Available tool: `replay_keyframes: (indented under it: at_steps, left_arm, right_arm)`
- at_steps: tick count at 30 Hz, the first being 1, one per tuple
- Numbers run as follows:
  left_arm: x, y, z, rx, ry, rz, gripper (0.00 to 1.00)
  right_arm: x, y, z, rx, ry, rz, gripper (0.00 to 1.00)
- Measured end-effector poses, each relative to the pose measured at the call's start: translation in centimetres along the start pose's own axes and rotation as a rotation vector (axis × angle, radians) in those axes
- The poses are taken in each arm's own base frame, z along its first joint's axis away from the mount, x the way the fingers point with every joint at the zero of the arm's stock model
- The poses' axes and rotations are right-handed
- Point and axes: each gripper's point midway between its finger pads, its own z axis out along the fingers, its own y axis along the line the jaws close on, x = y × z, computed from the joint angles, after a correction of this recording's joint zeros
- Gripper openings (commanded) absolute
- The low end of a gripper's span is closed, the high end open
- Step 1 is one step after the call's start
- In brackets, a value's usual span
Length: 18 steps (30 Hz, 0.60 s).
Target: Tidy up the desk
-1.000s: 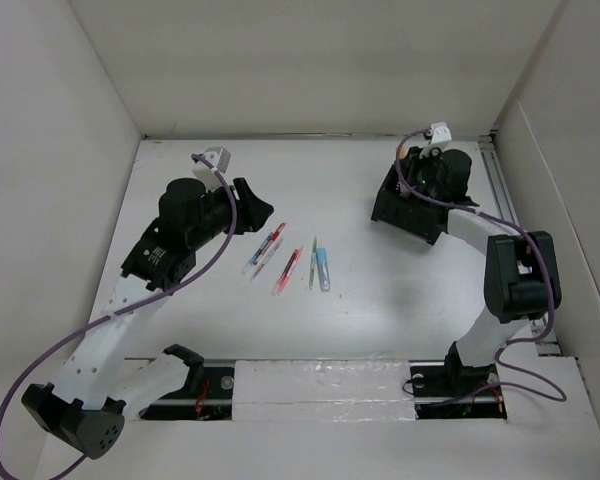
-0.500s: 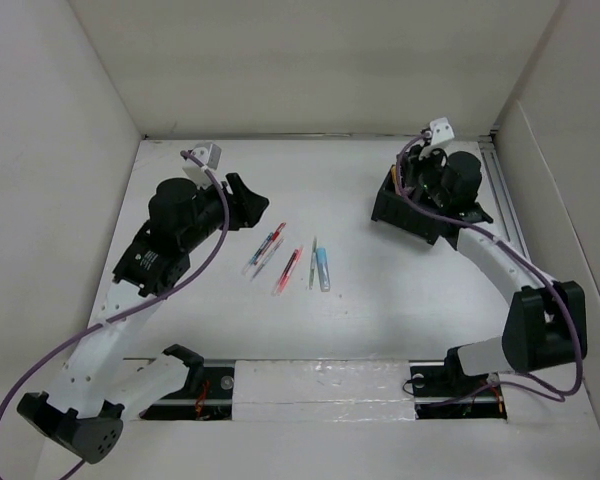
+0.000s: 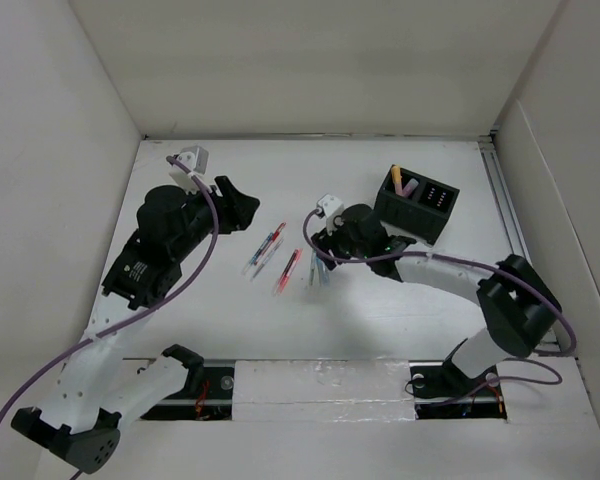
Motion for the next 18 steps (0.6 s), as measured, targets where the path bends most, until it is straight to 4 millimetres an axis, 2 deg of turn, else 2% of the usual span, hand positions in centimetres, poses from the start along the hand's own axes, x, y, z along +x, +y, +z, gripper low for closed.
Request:
replay_keyframes:
  at_steps: [4, 7, 11, 15, 18]
  left_arm:
    - [0.2, 0.1, -0.3, -0.002, 0.001, -0.004, 0.50]
    - [0.5, 0.2, -0.5, -0.005, 0.007, -0.005, 0.50]
    - [0.6, 0.3, -0.9, -0.007, 0.011, -0.005, 0.50]
    - [0.7, 0.4, -1.2, -0.013, 0.013, -0.004, 0.50]
    - [0.8, 0.6, -1.4, -0.020, 0.016, -0.001, 0.50]
  right_arm:
    - [3.5, 1.9, 1.9, -0.006, 0.123, -0.006, 0.66]
    - [5.0, 1.7, 3.0, 0.015, 0.171, 0.007, 0.64]
    - [6.3, 0.9, 4.3, 0.050, 0.213, 0.027, 0.58]
    - [6.9, 0.4, 4.6, 0.080, 0.228, 0.053, 0.52]
    - [7.3, 0.1, 4.7, 0.095, 0.236, 0.073, 0.50]
